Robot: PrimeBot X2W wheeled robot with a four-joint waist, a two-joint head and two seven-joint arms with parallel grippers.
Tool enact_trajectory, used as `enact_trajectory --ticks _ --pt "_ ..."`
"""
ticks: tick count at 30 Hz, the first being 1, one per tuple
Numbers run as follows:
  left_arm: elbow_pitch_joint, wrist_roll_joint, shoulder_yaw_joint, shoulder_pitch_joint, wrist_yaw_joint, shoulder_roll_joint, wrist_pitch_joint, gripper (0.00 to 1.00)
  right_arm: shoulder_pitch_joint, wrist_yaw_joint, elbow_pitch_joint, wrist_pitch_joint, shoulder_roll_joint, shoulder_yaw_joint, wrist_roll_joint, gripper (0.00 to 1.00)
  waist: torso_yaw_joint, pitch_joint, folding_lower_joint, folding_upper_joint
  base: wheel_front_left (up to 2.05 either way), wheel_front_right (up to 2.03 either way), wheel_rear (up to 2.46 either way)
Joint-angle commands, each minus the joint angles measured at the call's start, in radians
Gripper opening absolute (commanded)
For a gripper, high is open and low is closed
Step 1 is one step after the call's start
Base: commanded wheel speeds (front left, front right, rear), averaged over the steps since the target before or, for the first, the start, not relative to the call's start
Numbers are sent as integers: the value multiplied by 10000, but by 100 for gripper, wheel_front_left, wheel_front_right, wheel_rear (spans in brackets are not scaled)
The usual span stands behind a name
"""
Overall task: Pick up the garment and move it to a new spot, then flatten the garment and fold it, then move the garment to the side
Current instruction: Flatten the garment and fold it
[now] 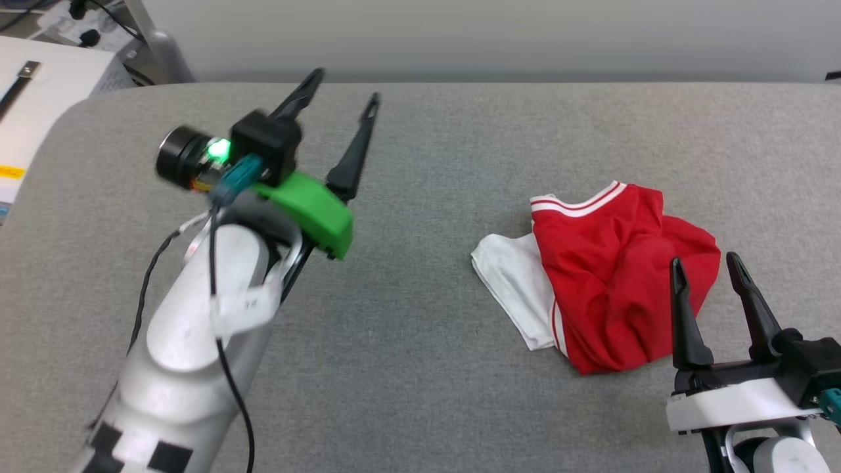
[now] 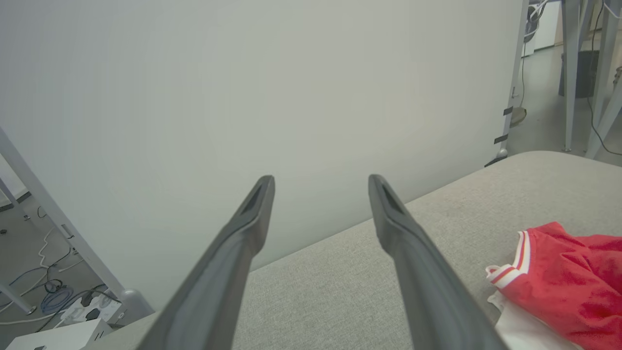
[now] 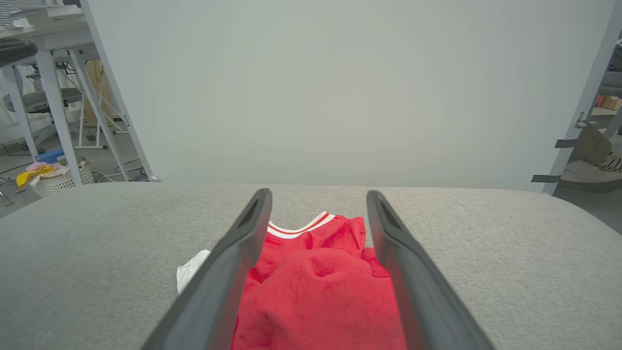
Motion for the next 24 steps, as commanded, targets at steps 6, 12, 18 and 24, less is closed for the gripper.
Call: enact_trajectory --ticks 6,12,18,24 --pt "627 -2105 -2466 -1995 -26 541 2671 100 -498 -7 -79 -48 -12 149 -93 100 -599 742 0 -1 0 0 0" --pt "800 -4088 -4859 -3354 -27 773 5424 100 -847 -7 -116 -48 -12 259 -63 100 -1012 1234 0 -1 0 0 0" --pt "871 -5488 -7015 -4444 -28 890 6964 100 -1272 -7 -174 -48 -12 402 4 100 -1433 1817 0 -1 0 0 0" --pt "1519 -6263 -8573 -5082 -28 907 7457 100 -1681 -7 -225 -48 -12 500 119 100 -1785 2346 0 -1 0 0 0"
